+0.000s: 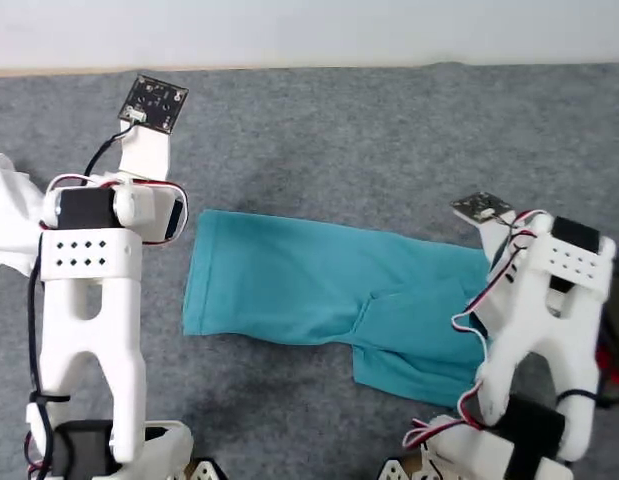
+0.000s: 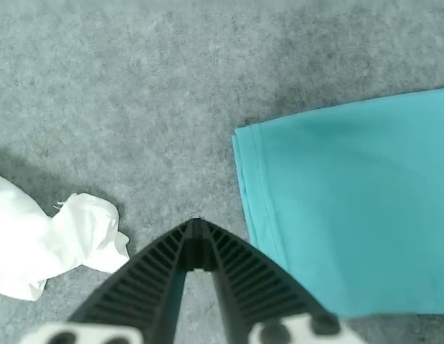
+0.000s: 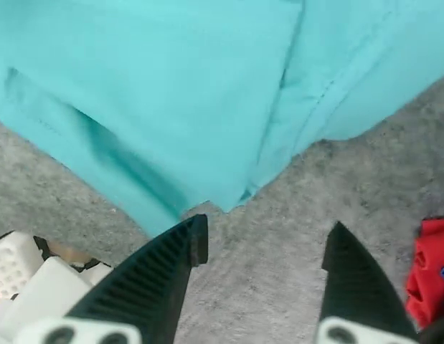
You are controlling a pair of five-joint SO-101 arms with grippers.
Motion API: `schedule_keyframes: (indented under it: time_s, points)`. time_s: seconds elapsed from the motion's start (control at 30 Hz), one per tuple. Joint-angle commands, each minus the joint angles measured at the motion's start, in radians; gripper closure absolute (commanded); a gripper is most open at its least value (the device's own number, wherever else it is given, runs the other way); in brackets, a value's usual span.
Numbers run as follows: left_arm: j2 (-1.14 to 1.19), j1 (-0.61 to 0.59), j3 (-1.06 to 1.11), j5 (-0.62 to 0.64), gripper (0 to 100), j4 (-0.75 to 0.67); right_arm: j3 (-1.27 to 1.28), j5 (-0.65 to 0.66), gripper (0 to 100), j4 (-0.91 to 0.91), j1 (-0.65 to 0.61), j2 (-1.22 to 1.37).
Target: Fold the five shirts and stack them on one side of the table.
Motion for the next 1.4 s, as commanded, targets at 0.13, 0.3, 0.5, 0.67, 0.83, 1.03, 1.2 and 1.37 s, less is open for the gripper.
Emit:
schedule_keyframes:
  time_s: [0.13,0.3,0.5,0.67,0.83,1.03,1.2,1.37]
  points:
    - [0.02,0.005,0.007,-0.006,100,-0.14,-0.052,-0.135,82.9,-0.119,-0.019,-0.058]
    - [0.124,0.002,0.007,-0.005,100,-0.195,-0.048,-0.261,75.7,-0.246,-0.021,-0.051]
    - [0.245,0.0,0.005,-0.005,99,-0.315,-0.052,-0.336,72.1,-0.349,-0.025,0.064]
    - [0.328,0.005,-0.021,-0.003,99,-0.371,-0.054,-0.35,72.1,-0.409,-0.021,0.166]
    - [0.466,0.005,-0.165,-0.002,99,-0.321,-0.054,-0.371,72.1,-0.417,-0.024,0.194]
    - [0.606,0.02,-0.331,0.0,99,-0.152,-0.054,-0.376,72.1,-0.4,-0.019,0.191]
    - [0.62,0.021,-0.358,0.0,100,-0.089,-0.054,-0.371,72.2,-0.409,-0.028,0.197]
    - [0.624,0.02,-0.358,0.002,100,-0.068,-0.054,-0.37,72.2,-0.447,-0.044,0.2]
